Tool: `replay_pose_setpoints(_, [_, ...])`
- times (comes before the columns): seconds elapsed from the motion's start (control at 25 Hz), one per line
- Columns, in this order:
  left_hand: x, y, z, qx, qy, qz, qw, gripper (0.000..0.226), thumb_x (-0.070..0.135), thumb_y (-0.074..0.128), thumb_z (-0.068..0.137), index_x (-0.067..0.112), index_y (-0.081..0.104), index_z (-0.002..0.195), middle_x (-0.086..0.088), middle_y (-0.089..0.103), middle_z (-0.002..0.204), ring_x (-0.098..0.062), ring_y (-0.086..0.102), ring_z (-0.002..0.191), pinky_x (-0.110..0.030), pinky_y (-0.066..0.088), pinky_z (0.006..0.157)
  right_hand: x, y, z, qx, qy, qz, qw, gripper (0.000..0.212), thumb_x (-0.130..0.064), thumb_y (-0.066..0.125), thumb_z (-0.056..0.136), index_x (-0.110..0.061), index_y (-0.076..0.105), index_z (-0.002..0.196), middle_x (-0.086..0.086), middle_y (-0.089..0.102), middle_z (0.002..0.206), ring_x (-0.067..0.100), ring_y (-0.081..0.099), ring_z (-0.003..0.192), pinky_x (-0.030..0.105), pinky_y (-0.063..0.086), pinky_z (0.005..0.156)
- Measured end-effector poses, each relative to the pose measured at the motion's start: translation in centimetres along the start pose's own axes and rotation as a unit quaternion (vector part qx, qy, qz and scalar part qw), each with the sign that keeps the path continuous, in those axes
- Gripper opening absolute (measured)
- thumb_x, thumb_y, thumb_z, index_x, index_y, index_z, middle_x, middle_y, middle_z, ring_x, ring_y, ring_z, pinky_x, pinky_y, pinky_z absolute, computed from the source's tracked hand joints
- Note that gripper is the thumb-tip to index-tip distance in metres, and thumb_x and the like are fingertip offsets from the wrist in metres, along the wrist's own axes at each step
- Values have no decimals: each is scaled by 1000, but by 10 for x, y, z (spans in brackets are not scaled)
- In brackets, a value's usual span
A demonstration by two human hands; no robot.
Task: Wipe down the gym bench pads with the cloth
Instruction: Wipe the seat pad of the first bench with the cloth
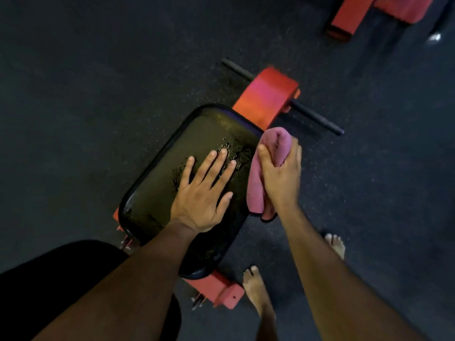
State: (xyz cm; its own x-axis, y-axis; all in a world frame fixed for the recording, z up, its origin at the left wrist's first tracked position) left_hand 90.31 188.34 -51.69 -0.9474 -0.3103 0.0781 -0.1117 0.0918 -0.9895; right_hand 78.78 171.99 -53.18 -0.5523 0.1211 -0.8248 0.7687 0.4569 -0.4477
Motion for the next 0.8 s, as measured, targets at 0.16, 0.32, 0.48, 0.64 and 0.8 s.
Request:
replay_pose_setpoints(0.16, [0,2,-2,6,8,-13,1000,65,42,33,104,23,20,165,-5,15,174,-22,14,160,-61,15,126,21,11,-69,38,32,47,998,64,-62,48,98,-18,40,143,2,48,128,7,56,102,19,47,76])
replay_pose_setpoints(0.32, [0,7,-4,7,12,-20,1000,67,41,32,103,23,16,165,-5,14,174,-23,13,160,-60,13,126,40,41,-168,3,53,34,998,62,-70,40,94,-36,27,144,4,43,134,18,58,113,41,56,88])
replay_pose_setpoints(0.48, [-2,9,-1,12,12,-13,1000,69,41,33,102,22,15,165,-6,15,173,-24,14,160,-61,13,126,23,29,-94,75,71,18,994,57,-73,40,91,-32,31,129,4,47,129,24,64,101,51,60,79])
replay_pose_setpoints(0.64, [-1,7,-2,12,14,-8,1000,67,40,33,102,21,22,165,-7,17,173,-24,14,160,-62,13,126,6,3,-2,83,19,-3,996,44,-48,49,103,-15,41,130,3,50,126,14,58,100,50,58,82])
replay_pose_setpoints(0.8, [0,7,-2,18,11,2,1000,66,40,32,103,20,21,165,-7,18,173,-24,15,160,-62,16,125,28,21,-70,86,18,-3,996,56,-62,41,98,-20,32,134,7,44,127,24,62,100,50,60,74])
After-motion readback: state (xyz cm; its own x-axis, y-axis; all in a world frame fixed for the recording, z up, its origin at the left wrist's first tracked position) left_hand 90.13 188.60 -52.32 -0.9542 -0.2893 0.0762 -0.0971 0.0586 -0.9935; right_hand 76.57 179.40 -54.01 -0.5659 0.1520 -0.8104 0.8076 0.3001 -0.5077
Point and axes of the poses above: each hand's wrist, its own z-axis towards the middle knuckle, its own y-axis out of the palm, x = y × z, the point moved 5 cm from there along z, towards the middle knuckle
